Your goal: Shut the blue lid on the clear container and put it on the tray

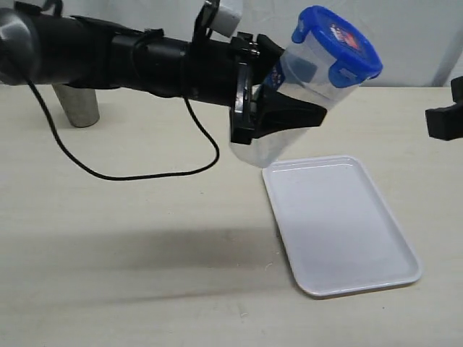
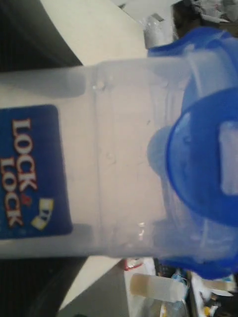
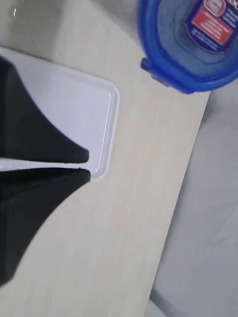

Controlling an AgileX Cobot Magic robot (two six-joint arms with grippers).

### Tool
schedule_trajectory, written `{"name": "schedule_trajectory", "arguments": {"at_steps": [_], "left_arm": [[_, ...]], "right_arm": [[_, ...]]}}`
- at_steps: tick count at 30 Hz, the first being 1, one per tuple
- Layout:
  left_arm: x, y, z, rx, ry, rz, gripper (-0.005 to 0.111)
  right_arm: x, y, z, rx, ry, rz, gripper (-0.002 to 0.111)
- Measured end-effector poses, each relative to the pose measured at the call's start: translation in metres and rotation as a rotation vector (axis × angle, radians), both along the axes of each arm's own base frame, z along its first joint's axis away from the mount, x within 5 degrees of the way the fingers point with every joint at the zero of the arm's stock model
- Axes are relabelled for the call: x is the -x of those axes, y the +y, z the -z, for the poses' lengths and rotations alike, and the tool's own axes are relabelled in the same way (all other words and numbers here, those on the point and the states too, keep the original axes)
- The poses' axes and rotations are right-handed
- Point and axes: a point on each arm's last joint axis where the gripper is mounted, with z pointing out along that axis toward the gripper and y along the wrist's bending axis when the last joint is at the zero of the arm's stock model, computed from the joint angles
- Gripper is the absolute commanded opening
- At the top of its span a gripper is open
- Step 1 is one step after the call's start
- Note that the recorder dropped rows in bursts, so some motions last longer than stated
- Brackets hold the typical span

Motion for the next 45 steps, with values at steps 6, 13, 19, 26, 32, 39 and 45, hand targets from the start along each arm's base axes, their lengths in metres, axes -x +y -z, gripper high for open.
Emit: {"name": "schedule_trajectory", "arguments": {"at_steps": [6,13,19,26,32,39,45], "left_arm": [[0.002,-0.025,0.016,0.032,0.044,0.049,0.0],[-0.004,-0.027,0.027,-0.001,0.058,-0.006,0.0],[-0.015,-0.028,0.044,-0.032,0.087,-0.068,0.0],[-0.016,-0.036,0.076,-0.056,0.151,-0.034,0.0],[-0.014,-0.037,0.071,-0.029,0.146,0.003,0.0],[-0.007,-0.045,0.069,-0.013,0.146,0.05,0.0],[-0.006,-0.05,0.071,-0.032,0.143,0.036,0.0]], "right_arm": [[-0.026,-0.006,0.015,-0.151,0.095,-0.017,0.004],[-0.045,0.006,0.029,-0.287,0.215,-0.163,0.004],[-0.045,0.013,0.021,-0.31,0.182,-0.25,0.004],[-0.044,0.019,0.017,-0.337,0.154,-0.323,0.004],[-0.043,0.001,0.014,-0.225,0.107,-0.169,0.004],[-0.072,-0.016,0.048,-0.139,0.218,0.104,0.004],[-0.08,0.002,0.063,-0.23,0.308,-0.022,0.004]]}}
